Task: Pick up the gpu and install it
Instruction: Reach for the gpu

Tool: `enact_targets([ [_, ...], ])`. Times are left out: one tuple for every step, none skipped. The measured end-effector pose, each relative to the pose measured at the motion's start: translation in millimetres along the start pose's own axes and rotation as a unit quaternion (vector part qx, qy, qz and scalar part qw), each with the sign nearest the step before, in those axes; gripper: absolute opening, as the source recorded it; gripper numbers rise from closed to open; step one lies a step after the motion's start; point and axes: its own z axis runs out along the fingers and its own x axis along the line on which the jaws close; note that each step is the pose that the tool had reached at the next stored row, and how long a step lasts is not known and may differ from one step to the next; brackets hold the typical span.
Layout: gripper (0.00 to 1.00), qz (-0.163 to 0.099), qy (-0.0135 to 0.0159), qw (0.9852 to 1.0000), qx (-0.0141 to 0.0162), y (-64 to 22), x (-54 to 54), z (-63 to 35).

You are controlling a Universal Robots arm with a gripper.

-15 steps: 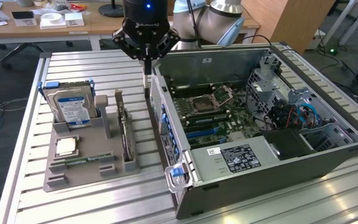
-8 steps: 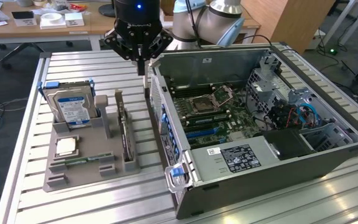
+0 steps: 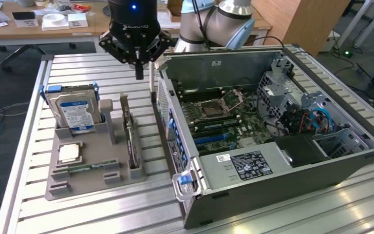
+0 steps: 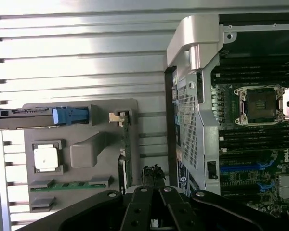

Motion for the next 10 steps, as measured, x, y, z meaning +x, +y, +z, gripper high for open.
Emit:
enact_targets([
  [0.11,0.0,0.0,1.0,0.0,0.0,1.9,0.0],
  [0.11,0.0,0.0,1.0,0.0,0.1,3.9,0.1],
  [0.11,0.0,0.0,1.0,0.0,0.1,5.6,0.0],
  [0.11,0.0,0.0,1.0,0.0,0.2,7.5,0.1],
  [0.11,0.0,0.0,1.0,0.0,0.4,9.7,0.1],
  [0.11,0.0,0.0,1.0,0.0,0.6,12.2,0.1],
  [0.11,0.0,0.0,1.0,0.0,0.8,14.9,0.1],
  [0.11,0.0,0.0,1.0,0.0,1.0,17.4,0.1],
  [0.11,0.0,0.0,1.0,0.0,1.2,19.9,0.2],
  [0.11,0.0,0.0,1.0,0.0,1.3,21.8,0.2],
])
